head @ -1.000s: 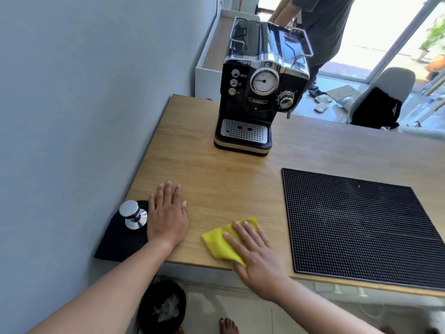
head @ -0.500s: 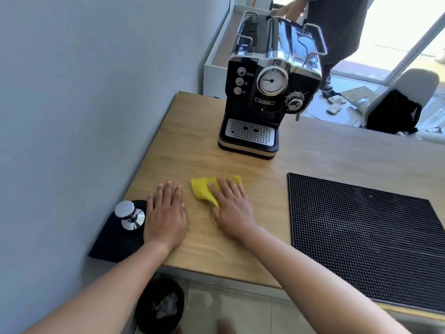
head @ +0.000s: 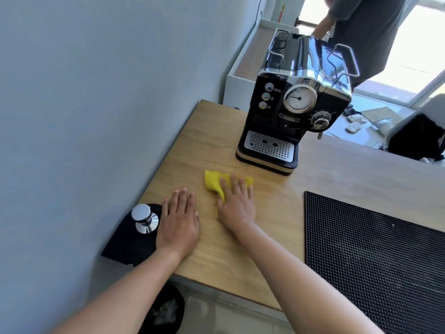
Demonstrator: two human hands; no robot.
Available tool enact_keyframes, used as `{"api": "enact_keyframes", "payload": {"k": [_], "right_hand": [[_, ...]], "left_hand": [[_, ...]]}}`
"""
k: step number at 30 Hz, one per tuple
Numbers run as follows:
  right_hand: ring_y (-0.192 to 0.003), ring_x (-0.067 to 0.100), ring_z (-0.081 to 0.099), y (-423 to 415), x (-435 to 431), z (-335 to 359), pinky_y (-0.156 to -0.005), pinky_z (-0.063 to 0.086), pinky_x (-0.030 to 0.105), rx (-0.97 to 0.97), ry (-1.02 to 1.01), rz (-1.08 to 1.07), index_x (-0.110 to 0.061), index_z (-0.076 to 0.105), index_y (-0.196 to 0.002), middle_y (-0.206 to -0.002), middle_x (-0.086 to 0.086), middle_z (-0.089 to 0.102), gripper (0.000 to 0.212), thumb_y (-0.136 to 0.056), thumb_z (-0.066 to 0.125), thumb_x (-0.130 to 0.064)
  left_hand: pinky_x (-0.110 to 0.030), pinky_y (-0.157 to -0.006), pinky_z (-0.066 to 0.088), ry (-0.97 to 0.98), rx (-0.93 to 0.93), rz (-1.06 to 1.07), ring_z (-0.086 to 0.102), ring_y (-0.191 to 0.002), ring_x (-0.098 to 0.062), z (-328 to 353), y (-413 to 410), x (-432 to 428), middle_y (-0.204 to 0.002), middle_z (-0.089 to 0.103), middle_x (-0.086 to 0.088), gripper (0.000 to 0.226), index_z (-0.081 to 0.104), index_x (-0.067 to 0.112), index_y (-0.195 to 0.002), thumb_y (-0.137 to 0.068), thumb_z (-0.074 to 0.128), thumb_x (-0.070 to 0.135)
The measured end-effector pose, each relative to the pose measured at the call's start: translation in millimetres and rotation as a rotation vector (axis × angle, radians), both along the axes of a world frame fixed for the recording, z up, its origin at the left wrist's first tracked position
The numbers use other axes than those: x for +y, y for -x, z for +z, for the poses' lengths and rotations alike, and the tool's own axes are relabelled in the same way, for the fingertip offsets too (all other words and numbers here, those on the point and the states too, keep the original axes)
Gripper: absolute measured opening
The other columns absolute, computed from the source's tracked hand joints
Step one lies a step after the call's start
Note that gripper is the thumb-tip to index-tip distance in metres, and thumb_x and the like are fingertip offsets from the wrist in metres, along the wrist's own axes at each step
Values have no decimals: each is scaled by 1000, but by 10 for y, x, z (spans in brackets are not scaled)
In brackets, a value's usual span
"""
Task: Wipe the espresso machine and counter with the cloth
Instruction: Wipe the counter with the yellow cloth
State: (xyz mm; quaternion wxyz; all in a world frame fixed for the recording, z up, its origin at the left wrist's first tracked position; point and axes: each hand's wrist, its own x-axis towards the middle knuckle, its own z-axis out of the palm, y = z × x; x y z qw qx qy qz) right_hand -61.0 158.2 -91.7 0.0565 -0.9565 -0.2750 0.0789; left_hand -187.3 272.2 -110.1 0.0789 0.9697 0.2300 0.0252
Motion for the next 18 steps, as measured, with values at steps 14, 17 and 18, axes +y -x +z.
{"api": "enact_keyframes", "payload": {"k": [14, 17, 18], "right_hand": [[-152, 24, -3, -231, 163, 33, -122, -4, 45, 2, 2, -48, -34, 10, -156, -165, -1, 3, 61, -99, 20, -53], [-152, 19, -4, 122, 160, 75, -122, -5, 41, 20, 14, 264, -36, 11, -155, -165, -3, 4, 66, -93, 11, -58], [-152, 17, -3, 188, 28, 81, -122, -6, 39, 28, -1, 341, -38, 13, -155, -165, -5, 5, 67, -91, 10, -60]], "left_hand": [[-46, -116, 15, -12, -21, 9, 20, -147, -26, -33, -11, -8, -157, 28, -12, 58, 35, 4, -147, -97, 28, 31], [-46, -114, 18, -17, -15, 7, 26, -145, -27, -16, -17, -10, -152, 38, -13, 57, 44, 3, -143, -96, 29, 32], [-46, -114, 18, -19, -18, 3, 26, -145, -28, -14, -15, -5, -152, 38, -14, 57, 43, 3, -143, -96, 28, 32]]}}
